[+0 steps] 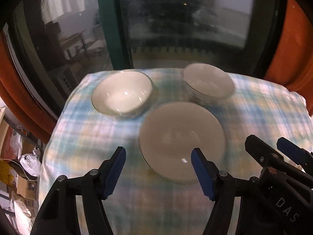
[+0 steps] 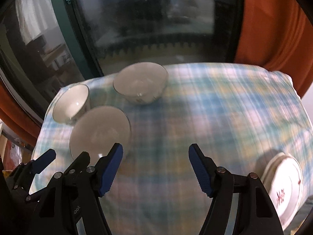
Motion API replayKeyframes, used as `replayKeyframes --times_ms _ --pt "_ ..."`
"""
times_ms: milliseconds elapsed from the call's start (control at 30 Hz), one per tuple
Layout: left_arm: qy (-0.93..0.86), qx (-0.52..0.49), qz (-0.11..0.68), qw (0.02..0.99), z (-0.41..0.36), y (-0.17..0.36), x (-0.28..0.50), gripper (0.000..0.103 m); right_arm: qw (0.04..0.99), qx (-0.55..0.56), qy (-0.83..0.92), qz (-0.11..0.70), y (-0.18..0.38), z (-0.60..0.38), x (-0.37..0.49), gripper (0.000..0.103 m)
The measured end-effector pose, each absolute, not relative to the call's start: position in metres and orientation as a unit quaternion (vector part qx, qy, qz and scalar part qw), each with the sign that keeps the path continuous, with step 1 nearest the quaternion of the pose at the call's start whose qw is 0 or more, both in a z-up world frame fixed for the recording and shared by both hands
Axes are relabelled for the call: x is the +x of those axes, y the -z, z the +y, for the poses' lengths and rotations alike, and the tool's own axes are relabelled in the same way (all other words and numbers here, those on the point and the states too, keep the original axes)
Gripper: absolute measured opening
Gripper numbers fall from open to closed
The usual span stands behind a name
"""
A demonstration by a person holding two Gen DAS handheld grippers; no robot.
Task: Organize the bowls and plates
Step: 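Move both tools toward the clear glass plate beside the bowls, then grasp the glass plate rim with the left tool while the right tool grasps it too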
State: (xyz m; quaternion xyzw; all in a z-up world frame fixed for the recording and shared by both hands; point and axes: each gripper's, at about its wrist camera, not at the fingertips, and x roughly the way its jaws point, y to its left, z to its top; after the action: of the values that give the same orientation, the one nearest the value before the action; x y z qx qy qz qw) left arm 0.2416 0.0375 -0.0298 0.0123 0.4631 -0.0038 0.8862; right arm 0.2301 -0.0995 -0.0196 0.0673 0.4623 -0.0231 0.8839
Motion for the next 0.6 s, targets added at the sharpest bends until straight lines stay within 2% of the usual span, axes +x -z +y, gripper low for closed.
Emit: replayKeyframes --times_ms 233,400,600 --pt "-0.019 0.009 0.477 0.879 0.05 0.049 0.28 0.057 0.877 0.066 0.016 0.476 0.036 -0.084 0.279 0.061" --pt "-0.014 0.002 0.502 0.865 0.05 0.067 0.294 0.041 0.862 0.072 0.007 0.502 0.056 -0.08 0.3 0.053" --pt "-0.011 0.003 0.52 0.854 0.046 0.08 0.301 0.027 0.844 0.085 -0.022 0.529 0.077 -0.077 0.312 0.029"
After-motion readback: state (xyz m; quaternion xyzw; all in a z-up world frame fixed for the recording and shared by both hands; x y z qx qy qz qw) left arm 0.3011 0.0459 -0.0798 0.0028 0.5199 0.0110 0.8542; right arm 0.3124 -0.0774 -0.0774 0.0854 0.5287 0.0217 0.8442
